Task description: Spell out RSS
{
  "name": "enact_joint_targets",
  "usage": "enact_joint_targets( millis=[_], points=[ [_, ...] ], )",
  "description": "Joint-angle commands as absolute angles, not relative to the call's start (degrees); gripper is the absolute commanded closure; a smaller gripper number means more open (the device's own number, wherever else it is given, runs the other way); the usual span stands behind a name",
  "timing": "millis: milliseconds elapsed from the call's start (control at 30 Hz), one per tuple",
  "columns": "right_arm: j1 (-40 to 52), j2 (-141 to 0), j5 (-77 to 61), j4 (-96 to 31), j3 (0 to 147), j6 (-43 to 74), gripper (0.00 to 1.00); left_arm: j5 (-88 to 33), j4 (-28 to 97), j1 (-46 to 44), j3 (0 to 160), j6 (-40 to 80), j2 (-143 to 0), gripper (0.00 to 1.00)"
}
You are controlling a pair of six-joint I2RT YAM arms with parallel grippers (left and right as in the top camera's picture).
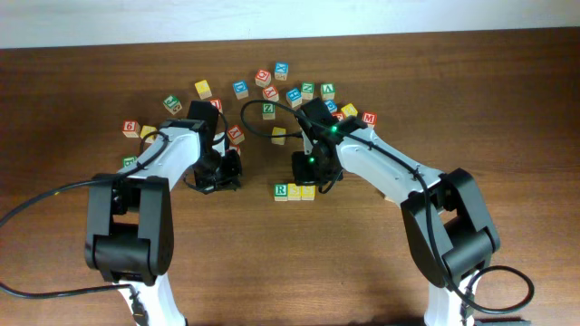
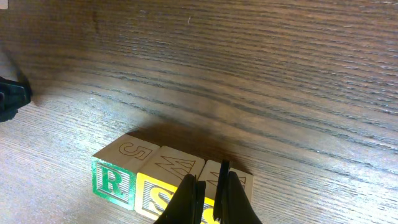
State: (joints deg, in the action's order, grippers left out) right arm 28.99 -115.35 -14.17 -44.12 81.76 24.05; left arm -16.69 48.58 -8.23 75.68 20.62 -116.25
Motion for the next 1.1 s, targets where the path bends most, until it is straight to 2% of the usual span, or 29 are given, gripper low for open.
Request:
enact_joint_targets(
  millis=[0,933,1067],
  points=[
    [29.41,-115.83,-13.23,-44.12,81.54,24.53,0.96,-13.72,48.45,-7.97,75.09,20.99,-116.14,1.00],
    [29.63,-115.83,-13.23,-44.05,81.54,24.53,0.96,-13.72,48.45,-7.99,75.09,20.99,-116.14,1.00],
    [27.16,-115.77,-13.26,-44.10,83.83,24.53,0.96,-13.72,48.45,-8.86,75.09,20.97,-116.14,1.00]
  ],
)
